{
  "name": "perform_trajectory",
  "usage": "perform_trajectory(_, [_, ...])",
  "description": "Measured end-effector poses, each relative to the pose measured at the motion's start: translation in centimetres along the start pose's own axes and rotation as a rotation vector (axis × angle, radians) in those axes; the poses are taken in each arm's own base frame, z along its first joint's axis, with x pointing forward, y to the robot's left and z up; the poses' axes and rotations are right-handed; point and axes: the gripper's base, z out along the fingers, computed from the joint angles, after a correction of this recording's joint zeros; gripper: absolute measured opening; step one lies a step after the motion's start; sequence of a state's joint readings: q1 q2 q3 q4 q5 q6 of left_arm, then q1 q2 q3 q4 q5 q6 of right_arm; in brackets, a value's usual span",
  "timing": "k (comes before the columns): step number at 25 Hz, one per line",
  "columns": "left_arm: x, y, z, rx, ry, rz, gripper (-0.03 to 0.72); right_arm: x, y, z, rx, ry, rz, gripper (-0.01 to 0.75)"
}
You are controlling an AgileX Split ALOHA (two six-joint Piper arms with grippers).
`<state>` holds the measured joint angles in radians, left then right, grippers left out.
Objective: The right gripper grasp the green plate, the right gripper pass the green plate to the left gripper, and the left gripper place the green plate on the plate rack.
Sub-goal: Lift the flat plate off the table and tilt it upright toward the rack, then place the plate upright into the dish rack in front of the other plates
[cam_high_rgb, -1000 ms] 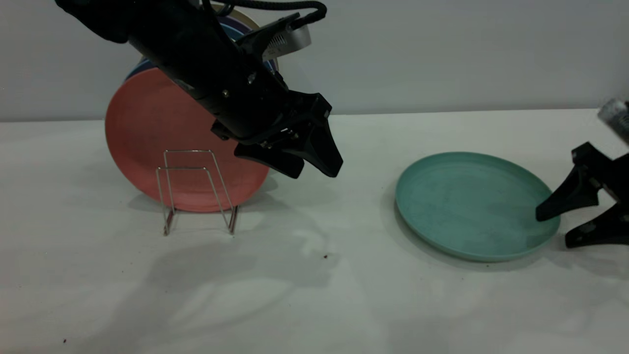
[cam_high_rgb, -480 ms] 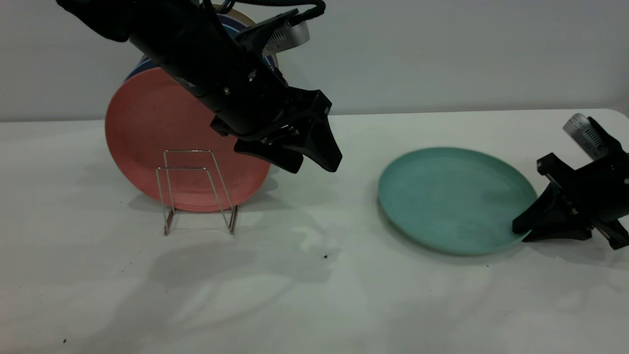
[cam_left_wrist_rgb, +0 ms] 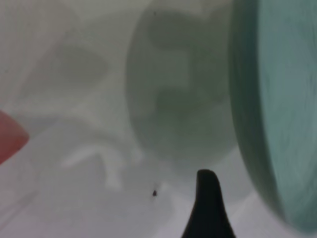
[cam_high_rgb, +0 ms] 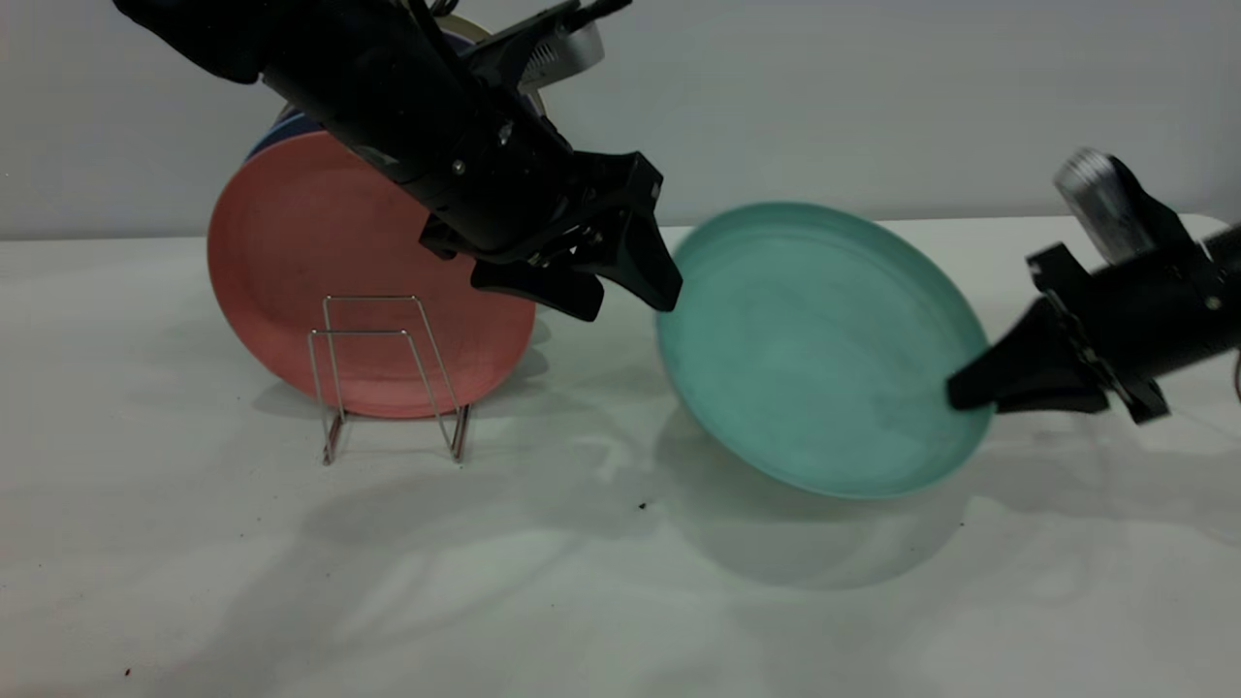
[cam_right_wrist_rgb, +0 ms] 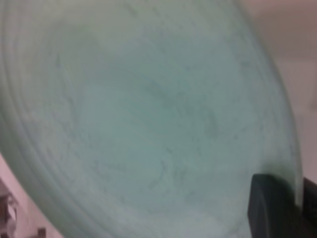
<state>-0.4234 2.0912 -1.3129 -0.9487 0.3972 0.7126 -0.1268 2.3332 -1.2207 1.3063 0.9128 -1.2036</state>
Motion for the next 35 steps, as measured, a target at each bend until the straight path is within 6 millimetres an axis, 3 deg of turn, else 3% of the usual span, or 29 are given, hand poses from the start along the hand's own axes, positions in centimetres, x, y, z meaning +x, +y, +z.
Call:
perform_trajectory(5, [-0.1,0.1,0.1,-0.009,-0.017,-0.012,0.534,-0.2,3.6,0.6,-0.065,0.042,-0.114,0.018])
perform_trajectory(8, [-0.1,0.1,0.1,-0.008,-0.017,-0.014,0.374,0.0,5.3,1.1,-0.097,0.065,-0.167,0.019])
perform_trajectory(11, [-0.1,0.0,0.1,0.007,-0.011,-0.025,0.163,0.1,5.6,1.5,-0.083,0.076,-0.195,0.038])
perform_trajectory(12, [-0.1,-0.1,0.0,0.016,-0.007,-0.029,0.123,0.1,5.6,1.6,-0.073,0.078,-0.200,0.048])
perform_trajectory(16, [-0.1,-0.2,-0.1,0.021,-0.005,-0.025,0.126,0.2,5.7,1.7,-0.074,0.087,-0.189,0.179])
perform_trajectory(20, [-0.3,-0.4,-0.6,0.028,-0.014,0.026,0.126,0.2,6.0,1.3,-0.118,0.093,-0.156,0.414])
perform_trajectory(24, [-0.8,0.3,-2.0,0.017,-0.028,0.078,0.126,-0.8,6.5,-1.9,-0.188,0.043,-0.142,0.617])
perform_trajectory(26, [-1.1,1.2,-3.2,0.015,-0.026,0.105,0.126,-1.5,6.8,-4.3,-0.194,-0.006,-0.149,0.653])
perform_trajectory(29, [-1.5,2.2,-6.2,0.021,-0.022,0.170,0.126,-2.3,7.9,-7.8,-0.167,-0.075,-0.157,0.634])
perform_trajectory(35, [-2.1,4.5,-14.6,-0.029,-0.077,0.329,0.126,-1.6,13.0,-12.9,-0.057,-0.039,-0.255,0.505])
